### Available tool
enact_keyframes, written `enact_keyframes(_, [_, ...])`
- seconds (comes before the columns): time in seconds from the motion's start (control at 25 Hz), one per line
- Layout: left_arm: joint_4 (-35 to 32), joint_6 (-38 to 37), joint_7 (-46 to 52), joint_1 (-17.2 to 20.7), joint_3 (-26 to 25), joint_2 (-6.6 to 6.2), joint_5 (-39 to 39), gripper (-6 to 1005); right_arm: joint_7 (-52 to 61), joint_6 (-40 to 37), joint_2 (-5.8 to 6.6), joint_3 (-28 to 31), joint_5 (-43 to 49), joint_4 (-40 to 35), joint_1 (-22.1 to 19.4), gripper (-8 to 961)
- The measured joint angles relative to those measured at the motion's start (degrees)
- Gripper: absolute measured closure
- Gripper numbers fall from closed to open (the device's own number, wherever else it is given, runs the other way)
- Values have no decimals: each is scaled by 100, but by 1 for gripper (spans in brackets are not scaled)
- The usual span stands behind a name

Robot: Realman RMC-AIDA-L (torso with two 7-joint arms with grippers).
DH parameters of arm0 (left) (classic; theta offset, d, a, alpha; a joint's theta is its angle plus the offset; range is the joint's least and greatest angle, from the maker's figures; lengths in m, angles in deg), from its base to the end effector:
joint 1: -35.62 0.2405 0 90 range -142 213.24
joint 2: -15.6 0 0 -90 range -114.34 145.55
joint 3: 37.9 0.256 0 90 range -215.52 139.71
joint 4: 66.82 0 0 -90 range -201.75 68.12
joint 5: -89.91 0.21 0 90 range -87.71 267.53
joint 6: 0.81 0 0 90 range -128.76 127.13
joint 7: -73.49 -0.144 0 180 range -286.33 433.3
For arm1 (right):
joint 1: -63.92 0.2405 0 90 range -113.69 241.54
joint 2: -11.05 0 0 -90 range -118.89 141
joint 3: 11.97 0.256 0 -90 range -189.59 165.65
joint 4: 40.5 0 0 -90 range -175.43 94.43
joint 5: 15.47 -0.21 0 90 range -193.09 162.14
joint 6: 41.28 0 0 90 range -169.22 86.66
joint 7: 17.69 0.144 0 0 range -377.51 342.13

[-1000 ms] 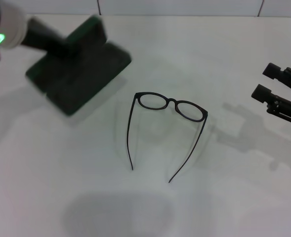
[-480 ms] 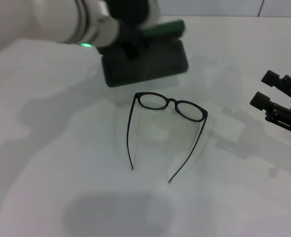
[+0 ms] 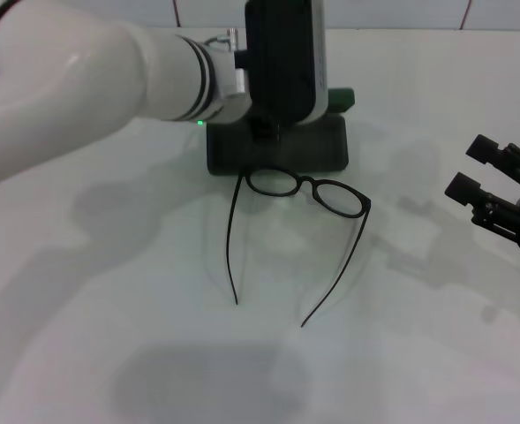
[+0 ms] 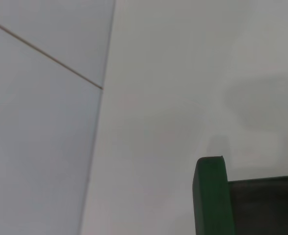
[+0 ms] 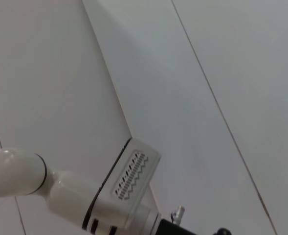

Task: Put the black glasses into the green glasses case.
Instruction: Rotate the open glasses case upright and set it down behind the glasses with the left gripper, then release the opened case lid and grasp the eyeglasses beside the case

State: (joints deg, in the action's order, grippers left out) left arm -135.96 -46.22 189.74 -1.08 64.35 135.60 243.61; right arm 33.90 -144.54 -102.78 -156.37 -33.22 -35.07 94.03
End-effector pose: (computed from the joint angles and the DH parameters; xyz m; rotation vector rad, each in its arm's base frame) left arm -0.1297 0.3991 -0.0717 -2.4668 0.4165 0.4447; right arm 0.2763 0.2786 -0.0028 -2.3643 0.5882 1.3356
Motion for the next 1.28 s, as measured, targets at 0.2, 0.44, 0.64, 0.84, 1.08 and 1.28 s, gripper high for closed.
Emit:
enact_keyframes(0.2, [80, -40, 130, 26, 280, 24, -29, 804, -9, 10, 1, 0, 0, 2, -5, 125])
enact_keyframes(0.44, [87, -62, 435, 17, 405, 23, 39, 806, -18, 17, -6, 0, -4, 28, 2, 125])
enact_keyframes(0.64, [113, -65, 670, -2, 448, 26, 176, 808, -27, 8, 10, 0, -64, 32, -65, 126])
enact_keyframes(0.84, [85, -65, 721, -9, 538, 26, 288, 788, -27, 5, 13, 0, -112, 39, -106, 126])
enact_keyframes(1.08, [-217, -231, 772, 12, 555, 28, 258, 587, -27, 14, -6, -15, -101, 40, -119, 127])
enact_keyframes(1.28, [-1158, -994, 1280, 95, 318, 10, 201, 546, 88, 148, 132, -78, 148, 41, 12, 127])
